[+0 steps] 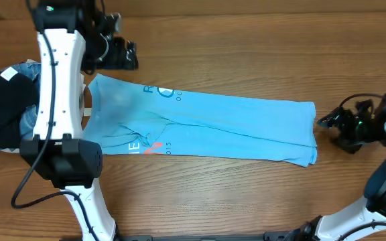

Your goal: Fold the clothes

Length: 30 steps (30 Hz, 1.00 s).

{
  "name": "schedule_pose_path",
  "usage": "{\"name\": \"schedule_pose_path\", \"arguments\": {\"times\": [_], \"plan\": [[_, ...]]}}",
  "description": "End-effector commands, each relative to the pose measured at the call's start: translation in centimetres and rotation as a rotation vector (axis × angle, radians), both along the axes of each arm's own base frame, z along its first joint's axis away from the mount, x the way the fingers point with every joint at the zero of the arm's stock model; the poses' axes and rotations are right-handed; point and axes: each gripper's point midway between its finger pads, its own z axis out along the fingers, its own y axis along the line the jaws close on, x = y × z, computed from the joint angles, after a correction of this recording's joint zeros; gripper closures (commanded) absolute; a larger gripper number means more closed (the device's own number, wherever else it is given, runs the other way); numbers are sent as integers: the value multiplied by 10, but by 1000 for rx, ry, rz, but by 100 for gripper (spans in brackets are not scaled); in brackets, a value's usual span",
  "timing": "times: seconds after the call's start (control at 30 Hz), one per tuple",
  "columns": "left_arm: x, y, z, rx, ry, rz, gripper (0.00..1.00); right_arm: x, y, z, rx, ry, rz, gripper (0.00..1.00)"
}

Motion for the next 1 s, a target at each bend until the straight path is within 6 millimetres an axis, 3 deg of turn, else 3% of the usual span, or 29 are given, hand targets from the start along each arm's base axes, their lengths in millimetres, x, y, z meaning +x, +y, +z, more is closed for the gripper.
{"name": "schedule_pose_path", "arguments": {"times": [0.0, 0.1, 0.2, 0.23, 0.27, 0.47, 0.53, 0.6, 0.67, 0.8, 0.97], "plan": [[0, 0, 61, -22, -157, 38, 9, -3, 37, -13, 13, -63, 192, 18], [-13, 0, 99, -22, -247, 37, 8, -6, 60, -21, 14, -64, 280, 18], [-27, 0, 126, -23, -314, 36, 7, -11, 71, -25, 14, -42, 314, 23], [-34, 0, 136, -23, -339, 35, 7, -15, 72, -27, 13, -27, 314, 27], [-43, 0, 149, -24, -374, 35, 7, -18, 71, -28, 8, -11, 315, 37], [-74, 0, 189, -24, -484, 33, 4, -20, 72, -28, 16, 2, 307, 52], [-84, 0, 200, -24, -517, 33, 4, -19, 73, -27, 23, -4, 300, 61], [-92, 0, 208, -22, -542, 30, 3, -14, 78, -22, 61, -30, 292, 83], [-97, 1, 212, -16, -557, 33, 2, -7, 78, -14, 88, -60, 279, 96], [-100, 1, 216, -17, -566, 34, 0, 9, 45, 10, 79, -66, 172, 96], [-100, 1, 216, -19, -566, 37, 0, 12, -36, 41, -106, 23, -19, 96]]}}
